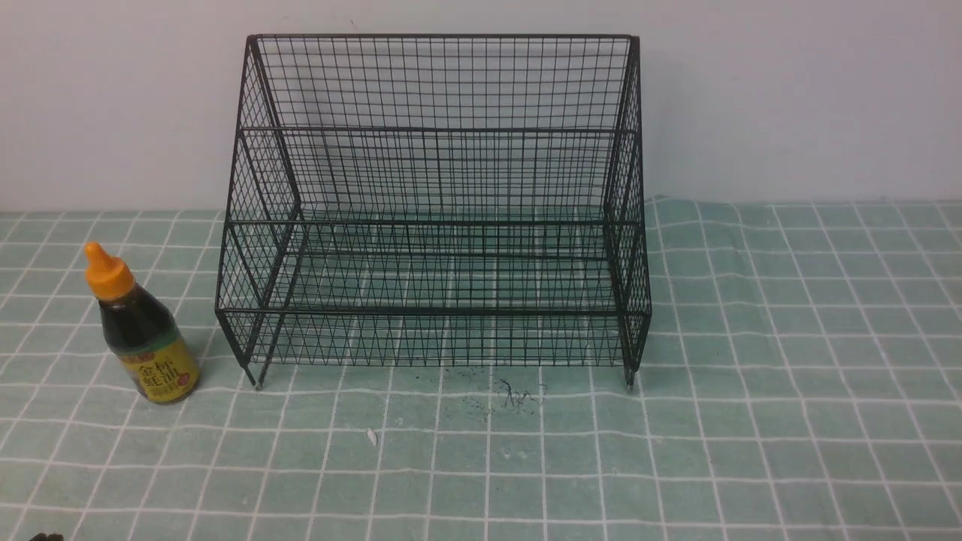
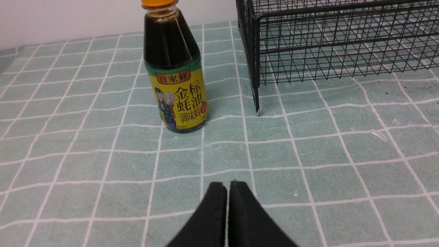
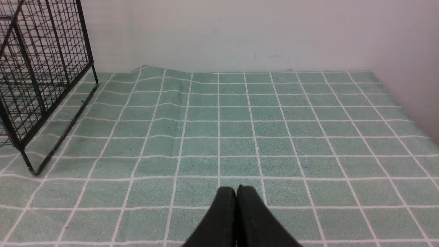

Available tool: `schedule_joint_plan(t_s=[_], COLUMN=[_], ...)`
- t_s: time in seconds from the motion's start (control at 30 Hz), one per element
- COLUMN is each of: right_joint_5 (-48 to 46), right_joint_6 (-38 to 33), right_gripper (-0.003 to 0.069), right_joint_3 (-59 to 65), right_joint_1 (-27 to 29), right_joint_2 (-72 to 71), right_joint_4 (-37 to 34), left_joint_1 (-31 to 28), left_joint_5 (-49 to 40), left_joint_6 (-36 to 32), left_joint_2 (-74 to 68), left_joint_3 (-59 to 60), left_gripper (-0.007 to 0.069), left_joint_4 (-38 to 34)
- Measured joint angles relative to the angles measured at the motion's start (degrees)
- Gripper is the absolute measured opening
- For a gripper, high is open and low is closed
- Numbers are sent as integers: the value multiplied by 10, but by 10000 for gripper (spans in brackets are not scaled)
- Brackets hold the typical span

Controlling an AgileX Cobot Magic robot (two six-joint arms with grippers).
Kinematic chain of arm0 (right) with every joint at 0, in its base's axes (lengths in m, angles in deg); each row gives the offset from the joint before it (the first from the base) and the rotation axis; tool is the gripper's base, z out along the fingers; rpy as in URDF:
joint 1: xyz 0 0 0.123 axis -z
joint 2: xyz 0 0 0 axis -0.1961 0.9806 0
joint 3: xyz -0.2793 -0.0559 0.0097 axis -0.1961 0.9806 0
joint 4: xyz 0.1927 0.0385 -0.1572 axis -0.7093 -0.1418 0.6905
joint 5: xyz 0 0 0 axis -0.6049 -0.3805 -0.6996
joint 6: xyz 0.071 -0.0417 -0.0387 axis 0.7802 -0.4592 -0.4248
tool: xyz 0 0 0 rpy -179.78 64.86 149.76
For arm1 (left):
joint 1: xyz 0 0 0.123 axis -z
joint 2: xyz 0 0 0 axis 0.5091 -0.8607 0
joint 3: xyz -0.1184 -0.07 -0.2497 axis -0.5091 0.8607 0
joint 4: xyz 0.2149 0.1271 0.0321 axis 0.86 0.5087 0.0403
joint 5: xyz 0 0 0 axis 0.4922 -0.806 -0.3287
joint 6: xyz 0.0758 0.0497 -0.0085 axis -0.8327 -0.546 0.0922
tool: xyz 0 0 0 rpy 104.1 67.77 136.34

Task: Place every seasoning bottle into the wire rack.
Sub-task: Use the left arm to grab the condiment bottle closest to it

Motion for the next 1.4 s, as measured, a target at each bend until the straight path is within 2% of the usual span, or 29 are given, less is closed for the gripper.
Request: schedule_joint_plan(t_s=[0.8,1.0,1.13,1.23,1.33,1.4], right_joint_5=[0,0,0,0,0,0], right_joint_6=[0,0,0,0,0,0], right_gripper=[-15,-15,-15,-15,-15,-15], right_joint_3=[0,0,0,0,0,0], right_joint_1=[0,0,0,0,0,0], right_joint_2=[0,0,0,0,0,0], right_joint_4=[0,0,0,0,0,0], left_joint_1=[0,0,0,0,0,0], left_joint_5=[4,99,222,314,293,197], left_joint_6=[9,91,115,121,120,118], left_joint_2=[0,0,0,0,-2,-32], left_joint_3=[0,1,1,-9,-69,-161], left_gripper=[-6,-6,-6,-6,-6,-6], left_joint_4=[2,-98,-169,-186,-170,-140])
